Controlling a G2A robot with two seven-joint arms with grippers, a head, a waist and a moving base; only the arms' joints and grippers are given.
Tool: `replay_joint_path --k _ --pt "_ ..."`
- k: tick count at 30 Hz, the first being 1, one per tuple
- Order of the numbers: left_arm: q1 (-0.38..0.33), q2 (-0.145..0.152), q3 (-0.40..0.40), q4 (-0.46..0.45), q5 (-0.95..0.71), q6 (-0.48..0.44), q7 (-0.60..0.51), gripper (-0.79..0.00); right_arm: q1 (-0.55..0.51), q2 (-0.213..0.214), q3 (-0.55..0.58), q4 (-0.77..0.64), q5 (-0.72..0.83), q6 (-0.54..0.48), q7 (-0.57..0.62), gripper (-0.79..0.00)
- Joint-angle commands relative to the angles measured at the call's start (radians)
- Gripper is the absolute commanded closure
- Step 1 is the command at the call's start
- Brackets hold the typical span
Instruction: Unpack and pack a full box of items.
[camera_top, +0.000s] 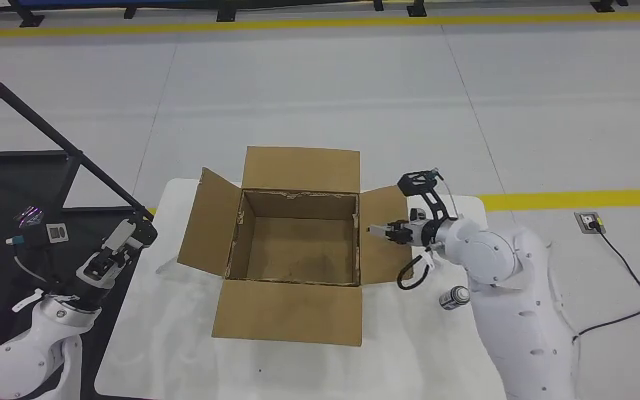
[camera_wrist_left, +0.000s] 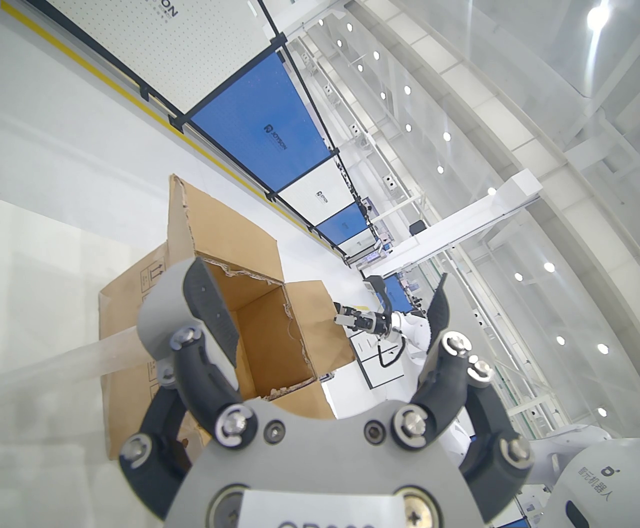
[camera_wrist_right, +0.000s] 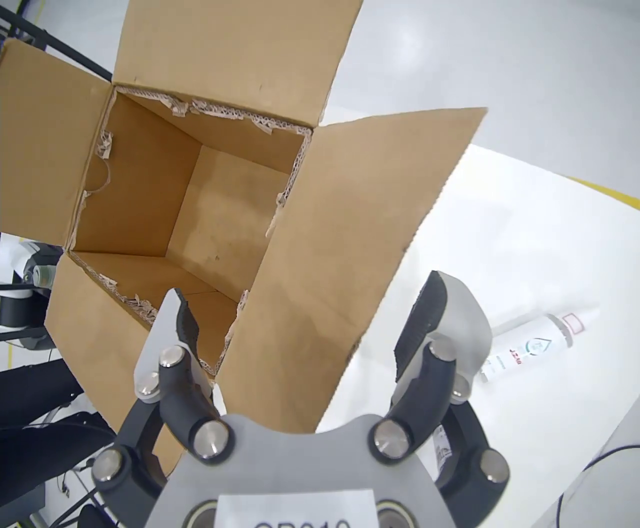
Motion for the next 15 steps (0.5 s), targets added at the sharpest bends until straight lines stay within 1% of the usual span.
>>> replay_joint_path --k 1,9,15 --pt "0.000 0.000 0.000 0.000 0.000 0.000 0.000 -0.785 0.011 0.001 -0.013 0.015 0.009 0.000 0.004 -0.785" --pt "0.000 0.000 0.000 0.000 0.000 0.000 0.000 -0.785 0.002 0.008 -0.046 -0.008 0.054 -0.003 0.032 -0.785" --pt "0.000 0.000 0.000 0.000 0.000 0.000 0.000 -0.785 -0.010 0.014 -0.071 -0.030 0.049 0.009 0.035 -0.785"
